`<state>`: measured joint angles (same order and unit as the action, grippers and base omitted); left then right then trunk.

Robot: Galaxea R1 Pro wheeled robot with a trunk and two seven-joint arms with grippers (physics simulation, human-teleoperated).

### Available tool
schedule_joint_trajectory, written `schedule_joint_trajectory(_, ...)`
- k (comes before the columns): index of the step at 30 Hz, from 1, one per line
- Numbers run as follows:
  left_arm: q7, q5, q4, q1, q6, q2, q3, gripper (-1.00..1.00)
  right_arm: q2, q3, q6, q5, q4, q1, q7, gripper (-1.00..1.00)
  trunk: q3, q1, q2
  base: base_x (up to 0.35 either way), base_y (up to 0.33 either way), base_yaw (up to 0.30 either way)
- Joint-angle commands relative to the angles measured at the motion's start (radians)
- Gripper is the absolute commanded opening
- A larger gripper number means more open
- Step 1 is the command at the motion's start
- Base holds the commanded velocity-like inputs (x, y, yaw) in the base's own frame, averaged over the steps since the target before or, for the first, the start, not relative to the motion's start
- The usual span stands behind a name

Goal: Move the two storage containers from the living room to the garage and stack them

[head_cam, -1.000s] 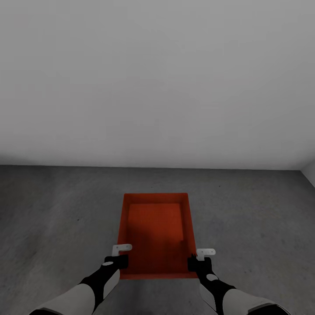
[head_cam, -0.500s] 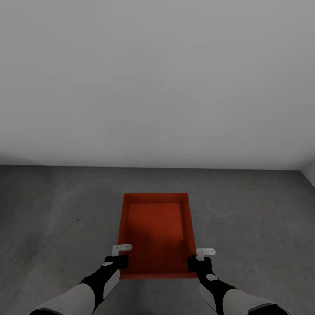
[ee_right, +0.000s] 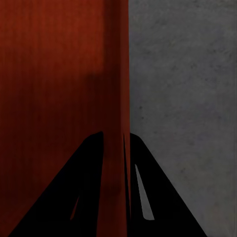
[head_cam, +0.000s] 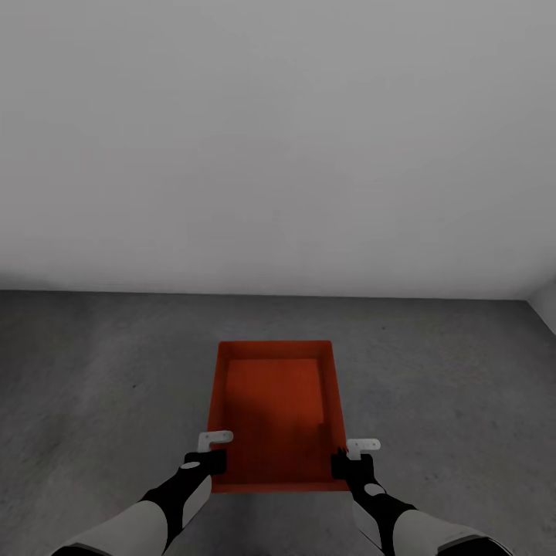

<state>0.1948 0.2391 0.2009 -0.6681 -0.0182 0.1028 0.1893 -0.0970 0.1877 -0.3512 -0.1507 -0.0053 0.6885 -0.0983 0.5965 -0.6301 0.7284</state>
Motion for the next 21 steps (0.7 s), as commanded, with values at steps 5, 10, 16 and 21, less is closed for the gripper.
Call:
schedule_joint_trajectory(5,0.012,-0.009,0.005,-0.001,0.017,-0.018,-0.014,-1.00,0.011,-0.054,-0.006,-0.032,0.004,0.000,-0.001,-1.00,0.001,0.000,0.001,-0.001,-0.003,0.000)
schedule_joint_trajectory(10,0.012,-0.009,0.005,-0.001,0.017,-0.018,-0.014,-1.00,0.011,-0.054,-0.006,-0.032,0.004,0.000,-0.001,-1.00,0.001,0.000,0.001,0.000,0.000,0.000)
schedule_joint_trajectory(16,0.012,-0.009,0.005,-0.001,0.017,-0.018,-0.014,-1.00,0.011,-0.054,-0.006,-0.032,0.004,0.000,-0.001,-1.00,0.001,0.000,0.001,0.000,0.000,0.000)
schedule_joint_trajectory(21,0.012,-0.009,0.005,-0.001,0.017,-0.017,-0.013,-1.00,0.011,-0.054,-0.007,-0.032,0.004,0.000,-0.001,-1.00,0.001,0.000,0.001,0.000,0.000,0.000)
